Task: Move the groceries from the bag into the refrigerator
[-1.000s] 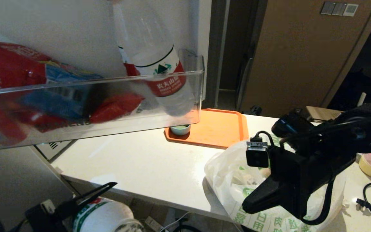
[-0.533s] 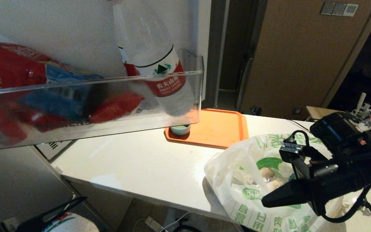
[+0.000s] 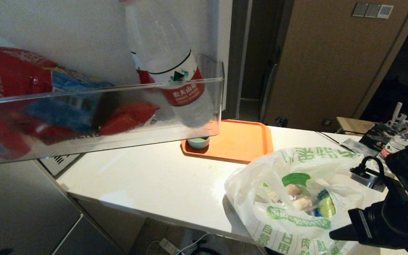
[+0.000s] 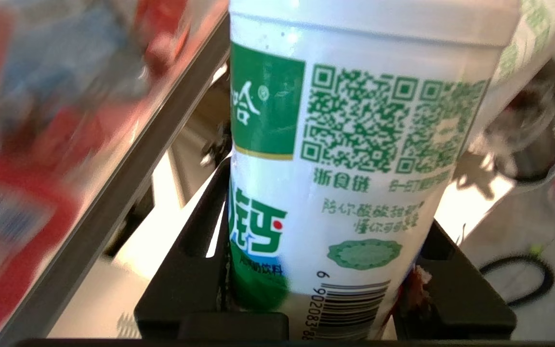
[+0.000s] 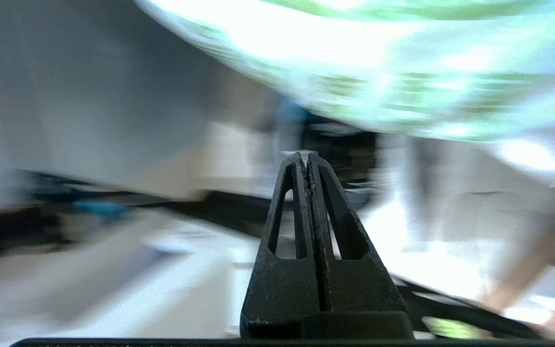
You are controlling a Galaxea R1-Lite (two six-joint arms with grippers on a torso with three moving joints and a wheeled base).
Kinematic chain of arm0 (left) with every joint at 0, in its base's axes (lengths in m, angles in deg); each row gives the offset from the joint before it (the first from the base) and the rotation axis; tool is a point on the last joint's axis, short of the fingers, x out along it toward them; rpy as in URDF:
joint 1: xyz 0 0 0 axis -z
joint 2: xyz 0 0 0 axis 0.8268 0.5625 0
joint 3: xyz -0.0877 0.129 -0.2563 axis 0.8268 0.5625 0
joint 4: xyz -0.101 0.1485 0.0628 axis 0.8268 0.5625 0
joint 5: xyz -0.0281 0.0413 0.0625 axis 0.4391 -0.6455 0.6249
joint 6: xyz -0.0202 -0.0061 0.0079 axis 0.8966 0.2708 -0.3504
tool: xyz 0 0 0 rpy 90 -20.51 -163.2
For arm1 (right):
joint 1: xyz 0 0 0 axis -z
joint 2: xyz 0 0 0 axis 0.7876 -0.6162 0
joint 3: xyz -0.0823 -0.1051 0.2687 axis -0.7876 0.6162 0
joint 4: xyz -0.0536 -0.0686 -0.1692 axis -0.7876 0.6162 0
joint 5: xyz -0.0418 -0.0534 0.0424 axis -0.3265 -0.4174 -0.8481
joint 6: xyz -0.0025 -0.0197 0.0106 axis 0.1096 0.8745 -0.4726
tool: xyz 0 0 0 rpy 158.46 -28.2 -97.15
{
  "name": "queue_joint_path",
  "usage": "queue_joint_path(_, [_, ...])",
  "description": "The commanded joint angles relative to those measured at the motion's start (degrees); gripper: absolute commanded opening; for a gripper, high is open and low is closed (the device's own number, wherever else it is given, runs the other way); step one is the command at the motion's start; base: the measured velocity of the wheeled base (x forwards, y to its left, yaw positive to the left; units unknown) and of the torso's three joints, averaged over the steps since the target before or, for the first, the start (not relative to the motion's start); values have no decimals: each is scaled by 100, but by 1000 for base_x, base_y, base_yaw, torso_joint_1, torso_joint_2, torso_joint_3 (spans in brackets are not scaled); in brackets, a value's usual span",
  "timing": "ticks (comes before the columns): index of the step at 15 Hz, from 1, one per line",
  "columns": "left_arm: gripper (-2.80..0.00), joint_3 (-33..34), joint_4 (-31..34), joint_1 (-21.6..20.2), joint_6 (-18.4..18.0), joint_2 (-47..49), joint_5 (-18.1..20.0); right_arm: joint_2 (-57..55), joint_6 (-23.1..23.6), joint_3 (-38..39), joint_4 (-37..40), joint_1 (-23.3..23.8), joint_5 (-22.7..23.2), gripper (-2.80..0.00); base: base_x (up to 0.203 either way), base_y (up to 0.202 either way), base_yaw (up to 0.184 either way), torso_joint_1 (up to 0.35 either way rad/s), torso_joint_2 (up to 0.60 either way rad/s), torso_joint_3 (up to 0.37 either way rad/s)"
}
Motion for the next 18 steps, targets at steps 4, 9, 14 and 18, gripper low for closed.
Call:
queue_joint_path(4, [-280,-175,652,-8,-20,-739,-257,117,523,661,-591,-15,-781,-280,0,0,0,0,0,0])
queue_joint_path(9, [-280,-199,652,-8,-18,-759,-357,287,2466,2621,-3617,-11,-1322,-280,0,0,0,0,0,0])
queue_joint_path(14, [-280,-199,654,-8,201,-775,-647,313,3130,4248,-6345,48,-1788,-280,0,0,0,0,0,0])
queue_joint_path(18, [-280,-173,670,1,489,-731,-639,658,2046,4222,-6230,69,-2303,-280,0,0,0,0,0,0])
